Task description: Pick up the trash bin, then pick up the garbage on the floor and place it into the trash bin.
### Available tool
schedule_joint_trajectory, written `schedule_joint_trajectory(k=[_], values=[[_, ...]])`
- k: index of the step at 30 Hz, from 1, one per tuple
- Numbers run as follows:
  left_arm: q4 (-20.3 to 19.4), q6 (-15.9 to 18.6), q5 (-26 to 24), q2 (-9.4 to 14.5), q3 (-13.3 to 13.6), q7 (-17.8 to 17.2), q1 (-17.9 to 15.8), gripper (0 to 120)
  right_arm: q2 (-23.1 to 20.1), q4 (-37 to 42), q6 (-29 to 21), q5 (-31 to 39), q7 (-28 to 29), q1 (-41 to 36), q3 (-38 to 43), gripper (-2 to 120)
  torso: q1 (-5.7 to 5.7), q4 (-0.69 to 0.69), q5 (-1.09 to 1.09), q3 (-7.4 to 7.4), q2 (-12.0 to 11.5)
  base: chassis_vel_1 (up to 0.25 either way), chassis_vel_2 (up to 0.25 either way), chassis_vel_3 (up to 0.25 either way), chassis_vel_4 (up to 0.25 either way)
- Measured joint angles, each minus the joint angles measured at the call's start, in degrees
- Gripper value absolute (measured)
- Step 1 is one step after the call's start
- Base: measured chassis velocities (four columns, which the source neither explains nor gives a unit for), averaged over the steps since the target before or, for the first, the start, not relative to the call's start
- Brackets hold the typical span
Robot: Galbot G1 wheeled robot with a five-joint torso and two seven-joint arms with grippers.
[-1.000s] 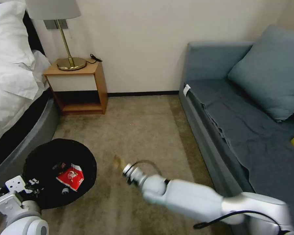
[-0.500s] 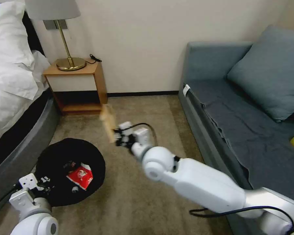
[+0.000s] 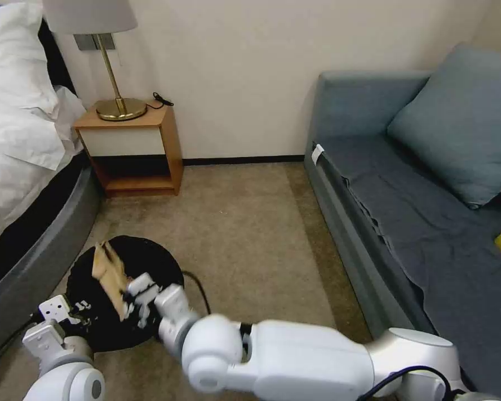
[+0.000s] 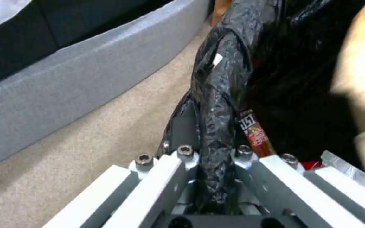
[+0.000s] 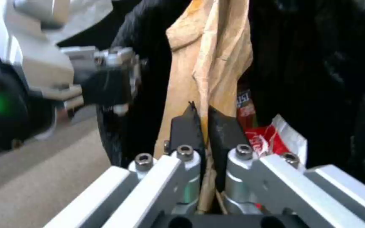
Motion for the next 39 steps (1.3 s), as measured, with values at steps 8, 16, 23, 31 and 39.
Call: schedule_joint_trajectory(k=[8, 16, 23, 31, 39], values=[[0.0, 0.2, 0.0, -0.4, 0.8, -0.1, -0.1, 2, -1.0, -0.5, -0.4, -1.9, -0.3, 0.5, 1.3, 37, 0.0, -0.01, 0.0, 0.0, 0.0, 0.0, 0.0, 0.0, 0.0], [-0.1, 1.0, -2.4, -0.5, 1.3, -1.5, -0.2, 2, -2.6, 0.2, -0.4, -2.7, -0.2, 0.0, 3.4, 64, 0.0, -0.01, 0.01, 0.0, 0.0, 0.0, 0.0, 0.0, 0.0], [-0.3, 4.7, -17.6, 0.1, 1.6, -11.5, -0.8, 2, -4.2, 2.1, -0.1, -3.1, 0.1, -0.6, 7.3, 87, 0.0, -0.01, 0.01, 0.0, 0.0, 0.0, 0.0, 0.0, 0.0], [5.3, 6.7, -32.4, 1.4, 0.5, -19.9, -2.8, 2, -6.2, 3.5, 0.8, -4.3, 0.3, -2.4, 10.4, 100, 0.0, 0.0, 0.01, 0.0, 0.0, 0.0, 0.0, 0.0, 0.0], [10.1, 6.0, -32.3, 1.7, 0.2, -19.7, -3.8, 2, -6.9, 3.7, 1.1, -5.4, 0.3, -3.5, 11.2, 100, 0.0, 0.0, 0.06, -0.01, 0.0, 0.0, 0.0, 0.0, 0.0]])
